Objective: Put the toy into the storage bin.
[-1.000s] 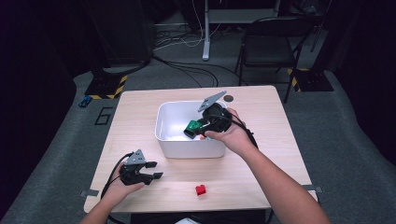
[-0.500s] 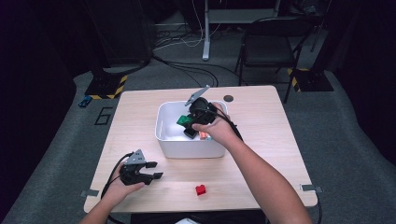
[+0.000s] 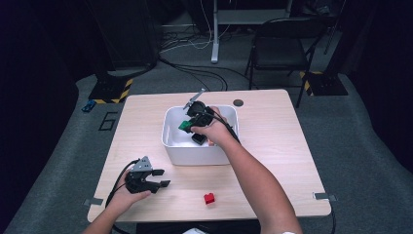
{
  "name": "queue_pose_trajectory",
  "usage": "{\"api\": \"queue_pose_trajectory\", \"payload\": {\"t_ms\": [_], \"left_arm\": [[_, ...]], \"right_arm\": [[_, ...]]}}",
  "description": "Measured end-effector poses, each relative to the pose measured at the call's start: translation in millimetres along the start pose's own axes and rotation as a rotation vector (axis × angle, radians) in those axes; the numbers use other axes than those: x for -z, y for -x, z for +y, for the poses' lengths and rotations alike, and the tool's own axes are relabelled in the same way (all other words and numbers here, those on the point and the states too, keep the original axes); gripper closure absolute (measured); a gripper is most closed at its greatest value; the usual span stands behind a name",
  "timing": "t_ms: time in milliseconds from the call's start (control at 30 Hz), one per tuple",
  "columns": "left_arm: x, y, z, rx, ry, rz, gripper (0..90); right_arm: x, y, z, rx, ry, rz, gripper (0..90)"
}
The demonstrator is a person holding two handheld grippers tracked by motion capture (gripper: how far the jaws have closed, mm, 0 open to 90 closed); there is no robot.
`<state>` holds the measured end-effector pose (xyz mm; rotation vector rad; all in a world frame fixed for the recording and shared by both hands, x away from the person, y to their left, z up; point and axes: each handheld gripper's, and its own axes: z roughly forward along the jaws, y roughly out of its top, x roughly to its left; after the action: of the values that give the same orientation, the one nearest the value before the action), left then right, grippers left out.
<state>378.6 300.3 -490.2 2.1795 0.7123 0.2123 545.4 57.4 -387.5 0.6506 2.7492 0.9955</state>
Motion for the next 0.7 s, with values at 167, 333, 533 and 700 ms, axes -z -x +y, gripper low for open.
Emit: {"api": "queue_pose_trajectory", "payload": {"t_ms": [167, 333, 533, 700], "left_arm": [[0.7, -0.7, -0.2, 0.007, -0.006, -0.001, 44.8], [1.5, -0.6, -0.1, 0.007, 0.001, -0.001, 44.8], [0.9, -0.6, -0.1, 0.007, -0.002, 0.006, 44.8], [0.1, -0.9, 0.1, 0.002, -0.001, 0.005, 44.8]], "right_arm": [[-10.3, 2.9, 1.8, -0.022, -0.029, 0.005, 57.5], [-12.2, 2.4, 0.9, -0.018, -0.045, -0.01, 53.9], [14.1, -3.4, 1.4, 0.002, 0.001, -0.026, 52.8], [35.2, -10.5, -2.2, 0.019, 0.019, -0.023, 52.1]]}}
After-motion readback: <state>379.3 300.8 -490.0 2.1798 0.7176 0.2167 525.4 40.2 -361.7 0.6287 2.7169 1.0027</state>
